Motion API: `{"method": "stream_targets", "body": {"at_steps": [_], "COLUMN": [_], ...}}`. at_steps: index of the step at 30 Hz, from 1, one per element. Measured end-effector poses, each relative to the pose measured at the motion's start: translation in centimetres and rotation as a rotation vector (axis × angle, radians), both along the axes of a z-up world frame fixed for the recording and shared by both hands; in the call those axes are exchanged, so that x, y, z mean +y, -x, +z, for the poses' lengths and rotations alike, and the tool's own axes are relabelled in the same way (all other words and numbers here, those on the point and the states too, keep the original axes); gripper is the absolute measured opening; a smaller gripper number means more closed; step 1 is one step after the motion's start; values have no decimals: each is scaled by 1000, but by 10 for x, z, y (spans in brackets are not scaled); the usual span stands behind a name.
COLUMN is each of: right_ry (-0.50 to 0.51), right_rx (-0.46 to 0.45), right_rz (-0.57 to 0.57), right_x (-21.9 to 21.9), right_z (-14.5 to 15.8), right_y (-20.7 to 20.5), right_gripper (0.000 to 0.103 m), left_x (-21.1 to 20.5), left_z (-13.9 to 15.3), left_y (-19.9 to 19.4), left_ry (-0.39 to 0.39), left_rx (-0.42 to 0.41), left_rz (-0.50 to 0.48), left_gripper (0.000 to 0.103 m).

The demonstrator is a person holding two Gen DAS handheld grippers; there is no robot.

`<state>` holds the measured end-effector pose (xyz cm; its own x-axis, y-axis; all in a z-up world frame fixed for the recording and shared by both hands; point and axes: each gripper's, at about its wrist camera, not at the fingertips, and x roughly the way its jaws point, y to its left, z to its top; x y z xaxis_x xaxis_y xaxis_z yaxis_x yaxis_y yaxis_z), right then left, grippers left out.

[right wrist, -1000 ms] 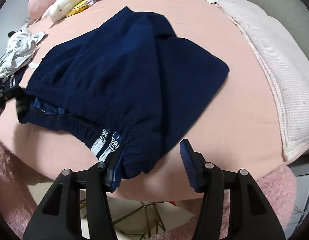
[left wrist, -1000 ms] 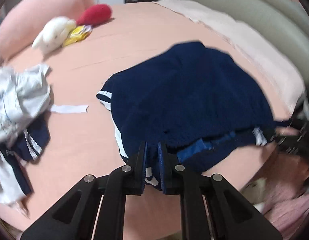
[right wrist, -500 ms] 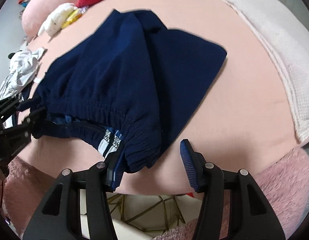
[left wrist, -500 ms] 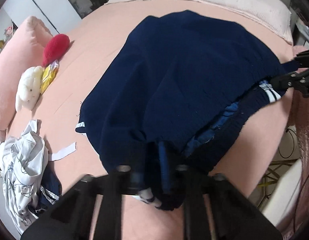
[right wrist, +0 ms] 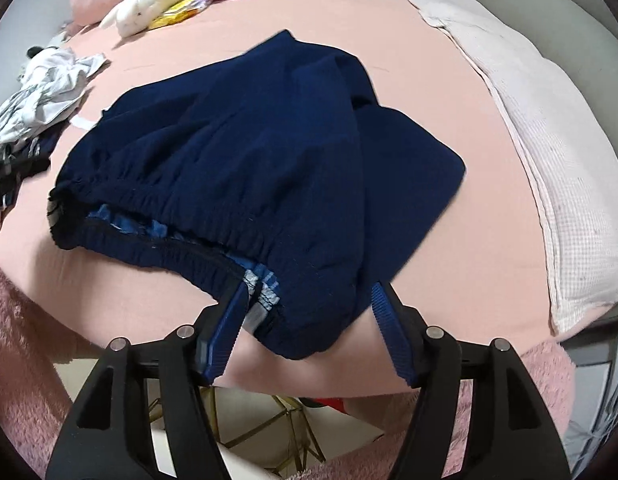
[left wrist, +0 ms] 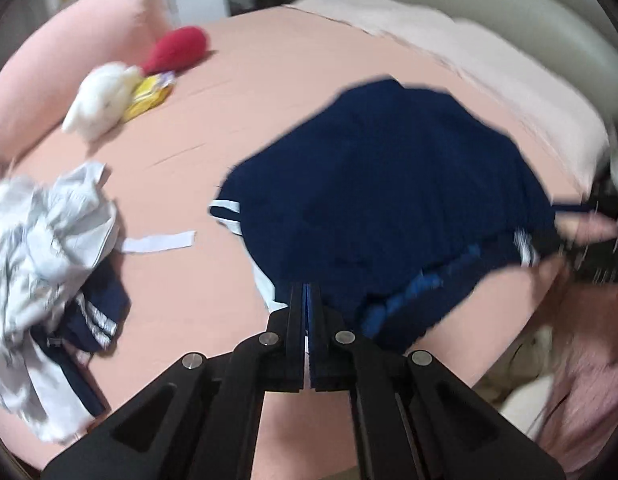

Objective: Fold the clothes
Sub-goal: 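Grasp the pants waistband with the left gripper and smooth them flat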

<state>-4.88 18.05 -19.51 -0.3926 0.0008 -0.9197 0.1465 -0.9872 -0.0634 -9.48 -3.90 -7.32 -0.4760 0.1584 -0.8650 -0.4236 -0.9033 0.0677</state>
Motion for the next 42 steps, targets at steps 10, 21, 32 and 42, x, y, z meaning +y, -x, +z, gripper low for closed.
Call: {"method": "stream_targets", "body": {"at_steps": [10, 21, 32, 42], "right_ry": [153, 148, 156, 134], "right_rx": [-83, -115, -95, -113], "right_rz": [-119, -147, -47, -17], "right_x": [30, 31, 2, 7], "right_z": [-5, -14, -15, -22], "right_y": [-16, -15, -24, -50], "right_gripper": [66, 66, 66, 51], "left_x": [14, 31, -33, -53], "left_z": [1, -19, 33, -22], "left_y": [-14, 18, 0, -26], "left_ry": [20, 44, -23, -318], "left_rx": [24, 11, 115, -170], "left_rz": [-93, -97, 147, 244], "left_gripper": [43, 7, 6, 17]}}
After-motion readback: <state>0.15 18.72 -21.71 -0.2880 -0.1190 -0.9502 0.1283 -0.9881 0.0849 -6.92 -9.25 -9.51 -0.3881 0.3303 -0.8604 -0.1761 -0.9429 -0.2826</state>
